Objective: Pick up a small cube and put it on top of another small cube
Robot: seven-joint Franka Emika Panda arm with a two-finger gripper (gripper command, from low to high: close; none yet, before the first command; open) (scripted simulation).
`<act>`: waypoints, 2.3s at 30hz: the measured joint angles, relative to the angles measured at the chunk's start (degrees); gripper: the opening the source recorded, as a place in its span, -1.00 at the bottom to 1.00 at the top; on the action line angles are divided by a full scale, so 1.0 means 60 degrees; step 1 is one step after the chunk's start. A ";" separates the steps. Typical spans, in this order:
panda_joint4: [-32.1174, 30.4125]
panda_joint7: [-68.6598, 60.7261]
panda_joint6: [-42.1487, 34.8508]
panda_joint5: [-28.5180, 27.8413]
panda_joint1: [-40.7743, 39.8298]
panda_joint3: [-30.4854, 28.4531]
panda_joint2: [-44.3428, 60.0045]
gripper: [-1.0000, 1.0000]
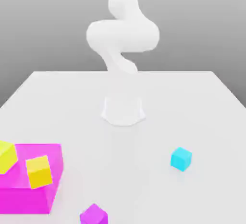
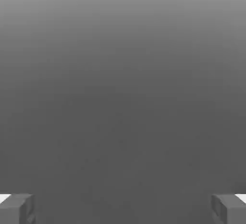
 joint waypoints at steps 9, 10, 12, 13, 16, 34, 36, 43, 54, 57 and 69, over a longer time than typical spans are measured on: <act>-0.2035 -0.1621 0.1942 0.0924 0.1815 0.0124 0.2661 0.00; -0.2255 -0.1777 0.2153 0.0999 0.1997 0.0180 0.2948 0.00; -0.2696 -0.2067 0.2574 0.1120 0.2354 0.0308 0.3520 0.00; -0.2918 -0.2201 0.2788 0.1166 0.2519 0.0386 0.3805 0.00; -0.3584 -0.2543 0.3436 0.1222 0.2960 0.0669 0.4650 0.00; -0.4775 -0.1490 0.7367 -0.1342 0.4559 0.0153 0.9497 -1.00; -0.4775 -0.1487 0.7367 -0.1344 0.4558 0.0153 0.9497 -1.00; -0.4834 -0.1521 0.7006 -0.1348 0.4405 0.0290 0.9058 -1.00; -0.4606 -0.3028 0.4396 -0.0326 0.3736 -0.0157 0.6693 -1.00; -0.3816 -0.3920 0.3523 -0.0365 0.2499 -0.0775 0.6598 -1.00; -0.0682 -0.7518 0.0237 -0.0447 -0.1495 -0.2919 0.6459 -1.00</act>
